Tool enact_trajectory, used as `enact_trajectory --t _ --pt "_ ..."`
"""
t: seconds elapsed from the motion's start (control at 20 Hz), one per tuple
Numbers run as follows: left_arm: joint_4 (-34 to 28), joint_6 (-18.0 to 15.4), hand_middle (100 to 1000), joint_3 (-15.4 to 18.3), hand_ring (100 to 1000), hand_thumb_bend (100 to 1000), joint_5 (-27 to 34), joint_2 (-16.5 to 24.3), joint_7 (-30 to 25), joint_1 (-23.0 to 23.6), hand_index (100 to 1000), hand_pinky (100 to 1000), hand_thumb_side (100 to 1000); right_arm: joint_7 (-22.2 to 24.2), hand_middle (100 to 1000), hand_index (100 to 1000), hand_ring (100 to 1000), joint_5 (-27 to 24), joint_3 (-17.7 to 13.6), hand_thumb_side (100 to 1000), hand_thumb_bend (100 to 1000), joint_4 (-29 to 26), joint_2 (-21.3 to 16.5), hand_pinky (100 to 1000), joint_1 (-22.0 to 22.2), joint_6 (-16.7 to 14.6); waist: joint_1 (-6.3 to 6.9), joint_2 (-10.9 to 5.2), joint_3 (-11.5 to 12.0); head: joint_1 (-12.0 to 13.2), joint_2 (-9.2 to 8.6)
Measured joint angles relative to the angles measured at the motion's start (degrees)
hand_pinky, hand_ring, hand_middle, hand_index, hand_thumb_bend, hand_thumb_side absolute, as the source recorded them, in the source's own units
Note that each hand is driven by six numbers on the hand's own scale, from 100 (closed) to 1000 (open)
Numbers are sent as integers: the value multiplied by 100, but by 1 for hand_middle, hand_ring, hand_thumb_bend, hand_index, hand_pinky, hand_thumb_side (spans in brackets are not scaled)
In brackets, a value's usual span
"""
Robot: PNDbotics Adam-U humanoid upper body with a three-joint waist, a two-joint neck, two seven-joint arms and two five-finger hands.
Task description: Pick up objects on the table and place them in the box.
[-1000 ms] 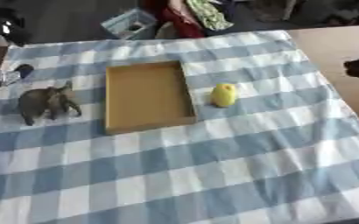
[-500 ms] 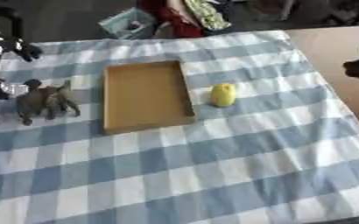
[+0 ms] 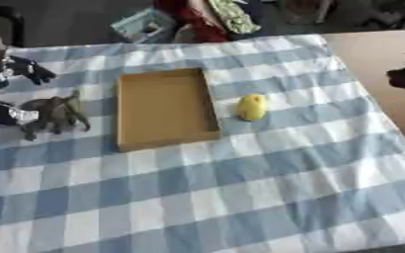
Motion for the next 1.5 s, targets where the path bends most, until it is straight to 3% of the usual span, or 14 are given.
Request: enact_trajectory --t 0.95,1.5 --pt "249 -37 548 -6 566 351 -640 -133 262 41 814 721 471 23 685 883 825 -7 0 609 100 17 5 848 0 2 -35 35 -4 1 -43" --pt "334 -34 454 -6 478 288 -860 -181 317 43 746 683 316 48 685 883 825 -42 0 611 100 50 8 849 0 -2 -33 38 -28 56 -43"
